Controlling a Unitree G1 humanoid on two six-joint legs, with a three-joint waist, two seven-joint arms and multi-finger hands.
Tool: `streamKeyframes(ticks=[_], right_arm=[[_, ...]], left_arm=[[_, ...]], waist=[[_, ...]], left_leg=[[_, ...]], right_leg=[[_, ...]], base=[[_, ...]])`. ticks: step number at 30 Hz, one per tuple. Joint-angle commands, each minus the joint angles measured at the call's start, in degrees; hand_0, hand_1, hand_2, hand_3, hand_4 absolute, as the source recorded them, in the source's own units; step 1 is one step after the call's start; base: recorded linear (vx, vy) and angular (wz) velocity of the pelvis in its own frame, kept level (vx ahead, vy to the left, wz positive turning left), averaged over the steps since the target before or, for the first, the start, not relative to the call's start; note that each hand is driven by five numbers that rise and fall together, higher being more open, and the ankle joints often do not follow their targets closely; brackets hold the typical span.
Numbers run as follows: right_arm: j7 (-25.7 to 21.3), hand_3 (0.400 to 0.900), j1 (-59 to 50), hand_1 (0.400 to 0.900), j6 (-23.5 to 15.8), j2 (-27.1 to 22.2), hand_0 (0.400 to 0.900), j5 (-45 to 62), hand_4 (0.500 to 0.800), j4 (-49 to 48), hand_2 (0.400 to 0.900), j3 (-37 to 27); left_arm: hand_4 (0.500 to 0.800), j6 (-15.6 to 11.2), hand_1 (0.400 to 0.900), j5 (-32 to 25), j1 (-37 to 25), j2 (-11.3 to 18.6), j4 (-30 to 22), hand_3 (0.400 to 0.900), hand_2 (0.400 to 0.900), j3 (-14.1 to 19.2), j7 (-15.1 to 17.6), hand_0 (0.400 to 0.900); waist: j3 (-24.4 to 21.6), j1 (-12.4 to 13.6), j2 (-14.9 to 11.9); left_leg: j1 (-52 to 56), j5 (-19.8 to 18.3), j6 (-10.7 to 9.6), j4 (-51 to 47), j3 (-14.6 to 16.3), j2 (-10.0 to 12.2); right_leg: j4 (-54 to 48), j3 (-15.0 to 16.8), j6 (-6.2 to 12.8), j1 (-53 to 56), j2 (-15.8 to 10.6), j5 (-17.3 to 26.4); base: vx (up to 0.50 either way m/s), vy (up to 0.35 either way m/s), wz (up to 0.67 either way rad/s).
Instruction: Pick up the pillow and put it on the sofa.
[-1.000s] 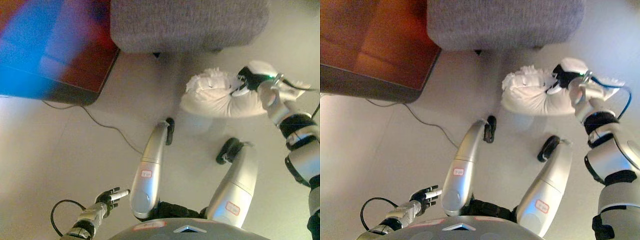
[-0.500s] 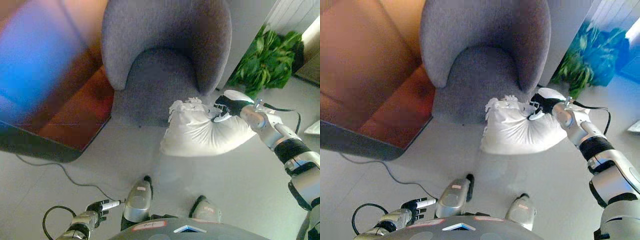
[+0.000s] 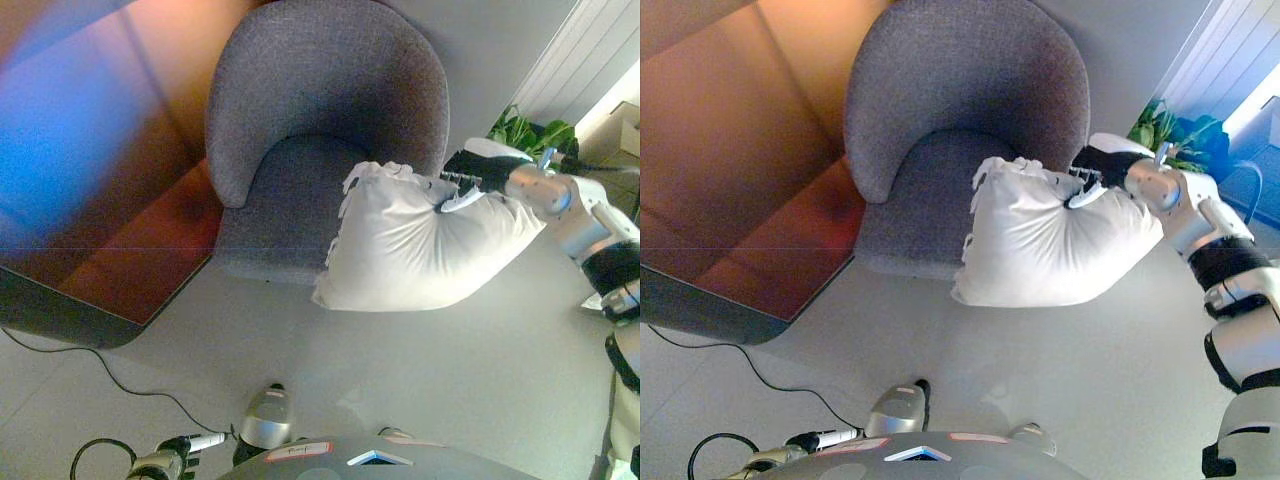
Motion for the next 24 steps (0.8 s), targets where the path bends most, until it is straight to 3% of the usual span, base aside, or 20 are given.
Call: streamKeyframes(ticks=[1,3,7,9,12,14,15,18,20,24], right_arm=[[-2.2,0.4,-17.6,0.4,-2.7,-3.7,0.4,7.0,0.5,0.8,0.4,-0.5],[-0.9,0.4,-19.9,0.4,-1.2,-3.8,0.4,8.1,0.5,1.7,0.4,1.4],[1.4,0.4,-23.6,0.4,-0.2,-1.2,0.4,8.4,0.5,4.7,0.4,3.4],[1.4,0.4,-24.9,0.4,-0.8,0.5,0.4,7.9,0.5,6.5,0.4,3.9],[0.9,0.4,-26.8,0.4,-1.2,2.1,0.4,7.0,0.5,8.9,0.4,4.0],[1.1,0.4,-28.0,0.4,-2.0,1.1,0.4,8.1,0.5,10.6,0.4,4.7],[1.8,0.4,-28.2,0.4,-3.3,0.6,0.4,9.2,0.5,11.9,0.4,4.9],[4.1,0.4,-29.0,0.4,-1.5,-0.2,0.4,10.7,0.5,10.5,0.4,6.4],[4.5,0.4,-28.9,0.4,-2.3,-0.4,0.4,12.0,0.5,11.7,0.4,7.4],[3.8,0.4,-29.5,0.4,-0.1,2.6,0.4,11.9,0.5,13.7,0.4,7.6]], left_arm=[[0.8,1.1,0.9,2.1,2.0,3.3,1.3,0.9,0.9,-3.3,2.2,0.9],[0.8,3.9,0.9,1.5,1.8,3.5,-0.9,0.9,0.9,-6.2,2.5,0.9],[0.8,8.5,0.9,0.5,1.6,4.4,-3.0,0.9,0.9,-9.3,3.4,0.9],[0.8,9.2,0.9,-0.3,1.3,4.8,-3.2,0.9,0.9,-9.8,4.0,0.9],[0.8,9.2,0.9,-1.0,0.5,6.2,-3.3,0.9,0.9,-10.0,4.6,0.9],[0.8,9.2,0.9,-0.5,-0.5,6.5,-3.0,0.9,0.9,-10.0,5.1,0.9],[0.8,9.0,0.9,-0.6,-0.5,6.4,-2.6,0.9,0.9,-9.6,5.7,0.9],[0.8,9.9,0.9,-0.5,0.0,6.1,-2.7,0.9,0.9,-9.2,5.7,0.9],[0.8,9.5,0.9,-1.5,0.3,5.4,-2.8,0.9,0.9,-8.8,6.7,0.9],[0.8,11.1,0.9,-1.2,-0.5,4.8,-2.8,0.9,0.9,-9.3,7.1,0.9]], waist=[[-3.7,3.5,-2.2],[-3.6,3.8,-1.8],[-3.9,2.6,-1.7],[-3.6,2.1,-2.2],[-2.7,0.2,-3.3],[-2.2,-0.5,-3.7],[-2.3,-0.4,-4.0],[-2.7,-0.1,-3.9],[-2.6,0.6,-3.8],[-1.6,2.2,-3.0]], left_leg=[[1.4,0.0,0.7,1.0,-3.5,-0.3],[1.1,-0.2,1.9,1.8,-4.8,-1.7],[3.4,-0.2,2.4,-1.0,-7.6,-2.7],[4.7,-1.2,2.1,-2.1,-7.7,-2.4],[7.3,-4.1,2.9,-3.6,-10.2,-2.2],[7.4,-5.7,3.2,-2.7,-12.7,-1.4],[6.7,-5.6,3.2,-2.1,-13.2,-1.0],[7.5,-3.2,0.6,-2.6,-13.3,1.8],[6.8,0.2,-1.4,-3.4,-12.4,4.8],[4.1,4.5,-3.5,-3.3,-12.7,7.7]], right_leg=[[2.5,3.5,0.94,-2.7,-7.9,12.9],[7.0,5.6,0.69,-3.9,-8.6,14.3],[4.0,9.6,1.02,-8.9,-5.1,16.0],[-1.3,10.2,2.2,-11.1,-3.7,17.4],[-5.4,14.7,3.2,-17.0,-0.1,20.3],[-4.0,17.8,2.81,-17.9,1.6,18.4],[-3.7,17.6,2.61,-16.4,2.1,16.5],[-1.2,15.2,1.59,-15.0,3.0,13.0],[-0.4,13.6,0.62,-13.9,3.7,10.4],[0.9,11.5,-0.73,-13.4,4.3,7.7]], base=[[0.11,0.156,0.13],[0.14,0.144,0.35],[0.25,-0.051,0.32],[0.28,-0.256,0.2],[0.29,-0.33,0.65],[0.3,-0.404,0.97],[0.27,-0.352,0.76],[0.2,-0.211,0.44],[0.16,-0.185,0.35],[0.08,-0.131,0.19]])
